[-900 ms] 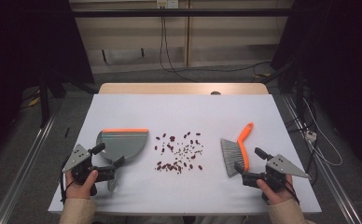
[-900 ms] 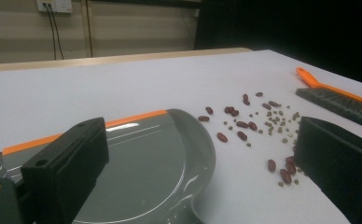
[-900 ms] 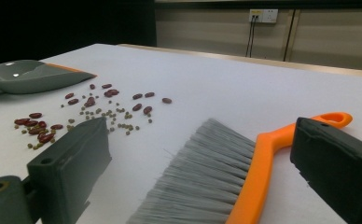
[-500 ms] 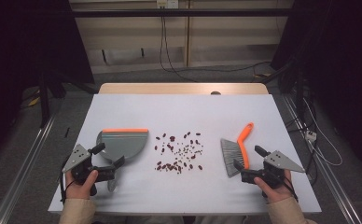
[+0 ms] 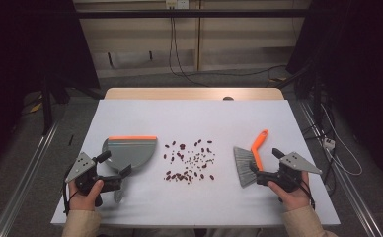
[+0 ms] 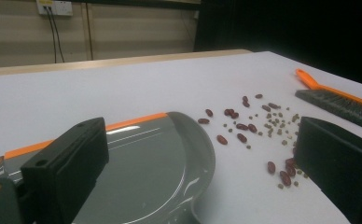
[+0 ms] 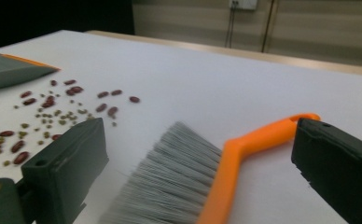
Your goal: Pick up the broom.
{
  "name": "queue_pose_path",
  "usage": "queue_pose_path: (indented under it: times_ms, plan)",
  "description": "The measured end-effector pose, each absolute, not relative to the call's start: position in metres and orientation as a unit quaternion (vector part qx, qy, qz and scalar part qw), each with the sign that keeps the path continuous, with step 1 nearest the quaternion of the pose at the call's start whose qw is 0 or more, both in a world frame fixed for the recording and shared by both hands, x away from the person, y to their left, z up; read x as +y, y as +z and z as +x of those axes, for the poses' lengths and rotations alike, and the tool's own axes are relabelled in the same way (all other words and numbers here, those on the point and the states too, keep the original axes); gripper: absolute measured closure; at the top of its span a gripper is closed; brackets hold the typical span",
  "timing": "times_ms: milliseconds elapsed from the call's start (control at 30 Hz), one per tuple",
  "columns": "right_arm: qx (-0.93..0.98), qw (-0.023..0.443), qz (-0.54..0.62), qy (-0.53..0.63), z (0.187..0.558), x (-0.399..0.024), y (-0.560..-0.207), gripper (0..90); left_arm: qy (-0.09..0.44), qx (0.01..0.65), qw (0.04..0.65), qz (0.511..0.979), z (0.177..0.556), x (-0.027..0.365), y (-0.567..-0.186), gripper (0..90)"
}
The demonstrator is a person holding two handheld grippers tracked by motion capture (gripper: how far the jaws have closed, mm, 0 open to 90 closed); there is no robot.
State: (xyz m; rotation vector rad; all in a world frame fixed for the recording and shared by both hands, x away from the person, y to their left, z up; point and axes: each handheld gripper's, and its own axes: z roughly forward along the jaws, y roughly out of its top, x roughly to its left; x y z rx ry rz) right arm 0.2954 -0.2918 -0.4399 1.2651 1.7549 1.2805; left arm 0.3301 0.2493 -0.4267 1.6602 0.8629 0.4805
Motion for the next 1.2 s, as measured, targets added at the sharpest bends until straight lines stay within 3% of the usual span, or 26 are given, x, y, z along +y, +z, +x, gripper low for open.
queue_pose_path:
  times_ms: [333, 633, 1200]
  plan:
    - [0.642, 0.3, 0.536, 0.458, 0.319, -0.301, -0.434, 6.6, 0.205, 0.366, 0.569, 0.707, 0.33, 0.25, -0.425, 3.0]
    - [0.638, 0.272, 0.58, 0.428, 0.352, -0.306, -0.433, 23.9, 0.212, 0.36, 0.559, 0.716, 0.33, 0.248, -0.425, 3.0]
    - [0.639, 0.219, 0.63, 0.383, 0.375, -0.298, -0.454, 44.3, 0.21, 0.36, 0.552, 0.722, 0.33, 0.247, -0.426, 3.0]
